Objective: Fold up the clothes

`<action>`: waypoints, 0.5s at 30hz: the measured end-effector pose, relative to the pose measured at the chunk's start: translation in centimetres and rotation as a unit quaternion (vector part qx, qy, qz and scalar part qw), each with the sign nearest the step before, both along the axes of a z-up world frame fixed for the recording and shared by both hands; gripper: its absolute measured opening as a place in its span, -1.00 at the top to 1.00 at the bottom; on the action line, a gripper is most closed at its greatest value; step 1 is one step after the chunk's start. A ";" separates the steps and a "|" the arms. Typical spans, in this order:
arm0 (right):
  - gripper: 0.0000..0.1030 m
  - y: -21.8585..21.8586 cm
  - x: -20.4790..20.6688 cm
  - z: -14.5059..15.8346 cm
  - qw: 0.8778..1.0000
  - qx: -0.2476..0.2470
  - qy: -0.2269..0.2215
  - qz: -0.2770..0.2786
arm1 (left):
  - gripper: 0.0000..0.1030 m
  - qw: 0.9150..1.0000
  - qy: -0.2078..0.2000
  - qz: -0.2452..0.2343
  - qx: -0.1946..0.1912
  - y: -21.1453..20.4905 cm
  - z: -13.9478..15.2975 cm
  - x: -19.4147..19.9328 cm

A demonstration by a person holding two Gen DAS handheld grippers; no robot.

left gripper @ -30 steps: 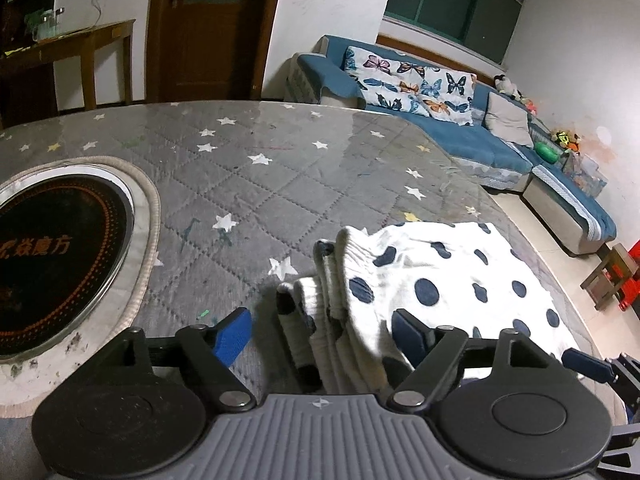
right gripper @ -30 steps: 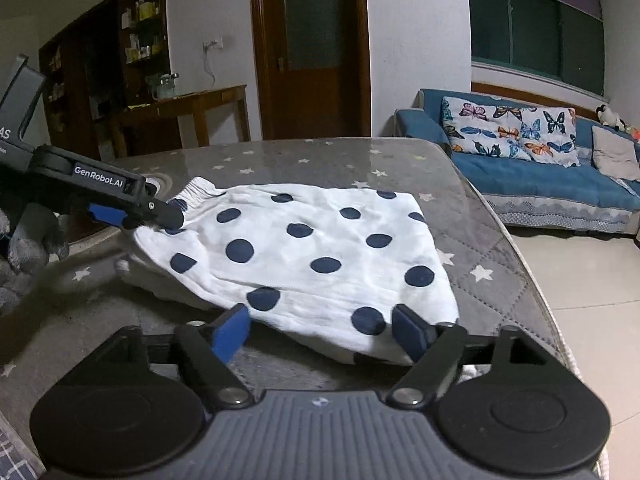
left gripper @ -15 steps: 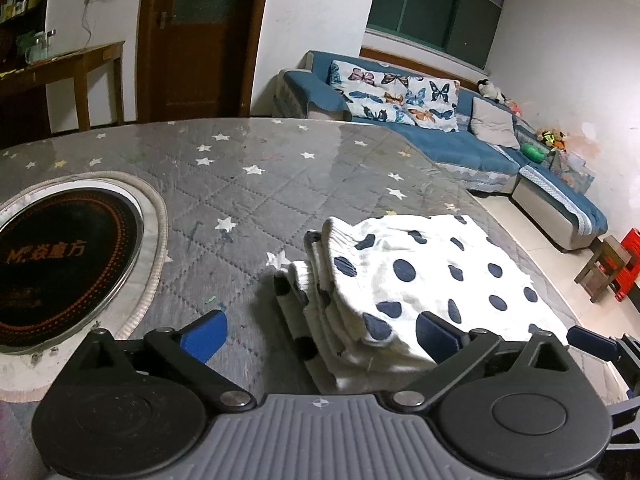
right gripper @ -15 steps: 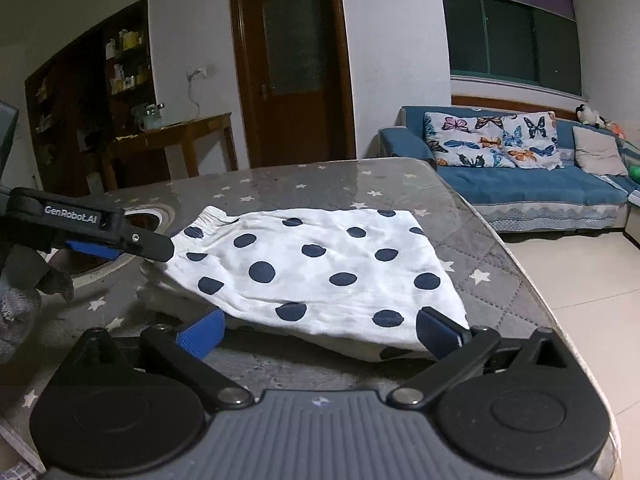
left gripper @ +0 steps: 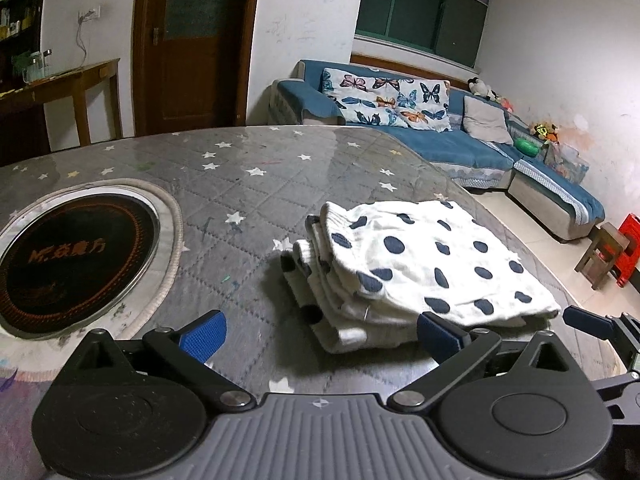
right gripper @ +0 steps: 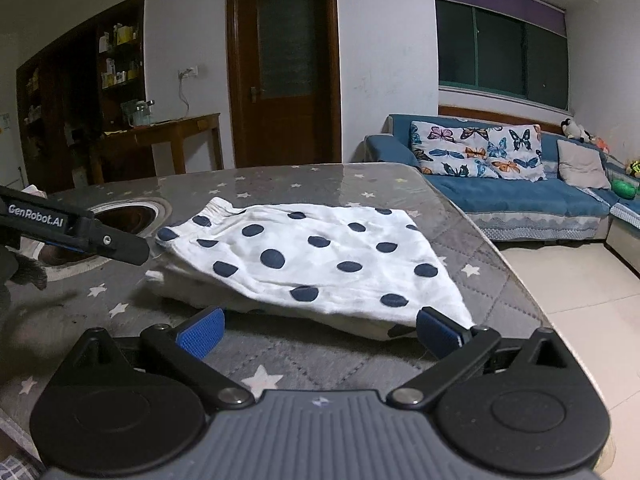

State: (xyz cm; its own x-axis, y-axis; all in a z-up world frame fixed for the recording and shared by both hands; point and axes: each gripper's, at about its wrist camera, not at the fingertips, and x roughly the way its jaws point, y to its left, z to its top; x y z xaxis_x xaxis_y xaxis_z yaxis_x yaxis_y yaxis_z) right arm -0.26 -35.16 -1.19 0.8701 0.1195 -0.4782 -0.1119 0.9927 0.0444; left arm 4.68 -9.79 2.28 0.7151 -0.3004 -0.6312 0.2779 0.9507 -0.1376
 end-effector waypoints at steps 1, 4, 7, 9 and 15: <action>-1.00 0.1 -0.1 0.0 1.000 0.001 0.001 -0.001 | -1.00 1.000 -0.001 -0.001 0.001 0.1 0.0 -0.2; -1.00 0.4 -0.3 -0.1 1.000 0.002 0.003 -0.004 | -1.00 1.000 -0.003 -0.001 0.005 0.2 -0.2 -0.8; -1.00 0.7 -0.5 -0.1 1.000 0.005 0.001 -0.008 | -1.00 1.000 -0.004 0.000 0.006 0.3 -0.3 -1.4; -1.00 0.8 -0.6 -0.1 1.000 0.006 0.001 -0.011 | -1.00 1.000 -0.004 0.001 0.007 0.4 -0.4 -1.7; -1.00 1.3 -0.8 -0.1 1.000 0.007 0.001 -0.017 | -1.00 1.000 -0.004 0.005 0.011 0.7 -0.6 -2.4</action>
